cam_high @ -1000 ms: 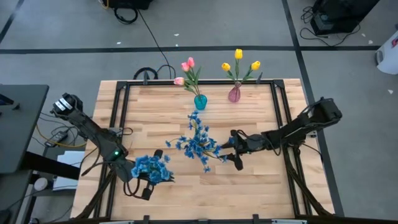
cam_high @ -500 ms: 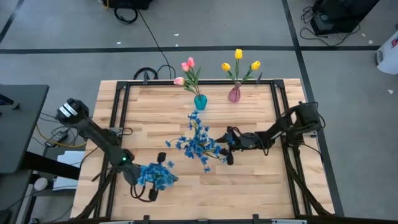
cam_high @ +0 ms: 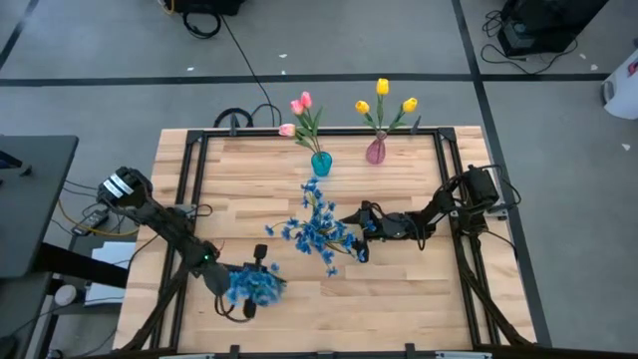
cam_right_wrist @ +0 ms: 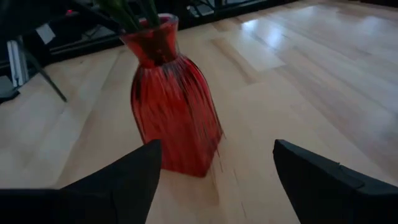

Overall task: Sort flowers into vase by color
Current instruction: Put the blue flower into the red vase

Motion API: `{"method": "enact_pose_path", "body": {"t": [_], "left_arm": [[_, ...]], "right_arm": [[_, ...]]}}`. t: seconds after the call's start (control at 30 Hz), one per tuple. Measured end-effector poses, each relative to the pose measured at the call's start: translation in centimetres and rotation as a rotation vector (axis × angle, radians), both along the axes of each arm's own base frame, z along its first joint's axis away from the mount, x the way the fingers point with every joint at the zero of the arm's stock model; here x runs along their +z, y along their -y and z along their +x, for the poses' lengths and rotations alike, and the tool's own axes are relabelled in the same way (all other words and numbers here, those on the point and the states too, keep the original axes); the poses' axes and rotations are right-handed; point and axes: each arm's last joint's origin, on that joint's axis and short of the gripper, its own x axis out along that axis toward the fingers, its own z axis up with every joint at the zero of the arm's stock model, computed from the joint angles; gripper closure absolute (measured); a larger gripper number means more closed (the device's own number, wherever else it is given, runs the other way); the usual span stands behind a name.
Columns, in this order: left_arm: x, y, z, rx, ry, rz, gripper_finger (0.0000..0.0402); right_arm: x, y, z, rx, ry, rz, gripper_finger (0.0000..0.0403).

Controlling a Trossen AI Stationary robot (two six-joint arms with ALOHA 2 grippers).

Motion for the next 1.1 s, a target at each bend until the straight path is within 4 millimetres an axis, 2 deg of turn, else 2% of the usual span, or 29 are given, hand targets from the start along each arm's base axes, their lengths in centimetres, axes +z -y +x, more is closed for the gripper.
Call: {"method": "enact_pose_path", "body": {"t": [0.13,0.27,0.6,0.73,0.83,0.97,1.1], "left_arm": [[-0.7,-2.4,-1.3,0.03,0.079,-0.01,0.0365],[-0.2,-4.6,-2.4,0.067,0.14,-0.02,0.0365],[1.7,-7.7,-2.7,0.121,0.139,0.072,0.0365],[0.9,-9.3,-2.4,0.1,0.116,0.069,0.0365],[0.2,-10.4,-2.9,0.046,0.172,0.021,0.0367],[0.0,-11.2,-4.4,-0.011,0.319,0.008,0.0371],[-0.3,-11.2,-4.9,-0.06,0.333,0.041,0.0368]], "right_arm": [[0.0,0.0,0.0,0.0,0.001,0.001,0.0084],[0.0,0.0,0.0,0.004,0.001,0.002,0.0089],[0.1,0.0,0.0,-0.001,0.009,0.006,0.009],[0.3,0.0,0.1,0.0,0.027,0.008,0.009],[0.4,0.0,0.1,0.0,0.045,0.01,0.009],[0.5,0.0,0.1,0.0,0.047,0.011,0.009],[0.5,0.0,0.1,-0.018,0.051,0.025,0.009]]}}
